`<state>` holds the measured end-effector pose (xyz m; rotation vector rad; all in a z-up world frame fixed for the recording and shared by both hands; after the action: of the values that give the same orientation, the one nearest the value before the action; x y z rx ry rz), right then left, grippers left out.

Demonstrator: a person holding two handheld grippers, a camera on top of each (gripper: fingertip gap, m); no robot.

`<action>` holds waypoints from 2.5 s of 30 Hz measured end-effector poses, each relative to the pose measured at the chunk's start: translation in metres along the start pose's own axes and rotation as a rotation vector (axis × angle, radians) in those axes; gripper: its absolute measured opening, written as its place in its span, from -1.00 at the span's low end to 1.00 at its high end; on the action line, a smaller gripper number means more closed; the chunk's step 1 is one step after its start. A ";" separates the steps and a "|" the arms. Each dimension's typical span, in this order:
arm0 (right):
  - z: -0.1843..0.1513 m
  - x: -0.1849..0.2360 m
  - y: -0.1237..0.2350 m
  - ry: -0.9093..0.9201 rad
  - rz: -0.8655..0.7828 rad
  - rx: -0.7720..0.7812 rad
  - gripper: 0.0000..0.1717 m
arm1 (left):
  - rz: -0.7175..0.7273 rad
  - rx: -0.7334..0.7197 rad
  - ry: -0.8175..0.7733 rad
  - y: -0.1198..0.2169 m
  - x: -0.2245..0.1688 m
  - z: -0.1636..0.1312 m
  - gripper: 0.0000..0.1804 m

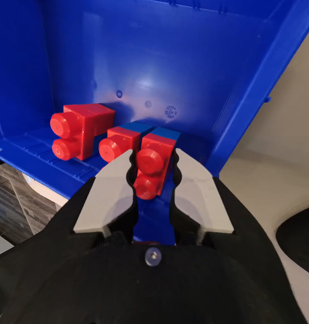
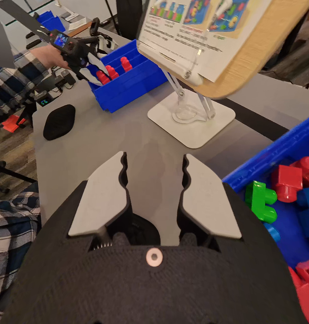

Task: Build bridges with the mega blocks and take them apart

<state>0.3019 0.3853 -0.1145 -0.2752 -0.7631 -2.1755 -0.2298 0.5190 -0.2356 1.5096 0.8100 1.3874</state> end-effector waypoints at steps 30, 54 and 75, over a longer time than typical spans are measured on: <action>0.072 0.172 -0.072 0.034 0.478 -0.195 -0.58 | 0.450 -0.938 0.145 0.259 -0.005 0.315 -0.07; 0.036 0.199 -0.058 -0.358 0.938 -0.229 -0.57 | 0.841 -1.052 -0.205 0.243 -0.043 0.367 -0.09; 0.024 0.202 -0.067 -0.417 0.937 -0.242 -0.57 | 0.946 -1.040 -0.226 0.242 -0.054 0.365 -0.15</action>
<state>0.1174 0.3084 -0.0380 -1.0105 -0.4351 -1.3095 0.0943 0.3115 -0.0204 1.1206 -0.8304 1.7871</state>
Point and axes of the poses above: each gripper's, where its closed fingertips meet, y back along the fingers, z out of its top, x = y × z across the jaws, the point moved 3 cm from there along y, back along the fingers, and after that the axes turned 12 degrees about -y, right-handed, at the moved point
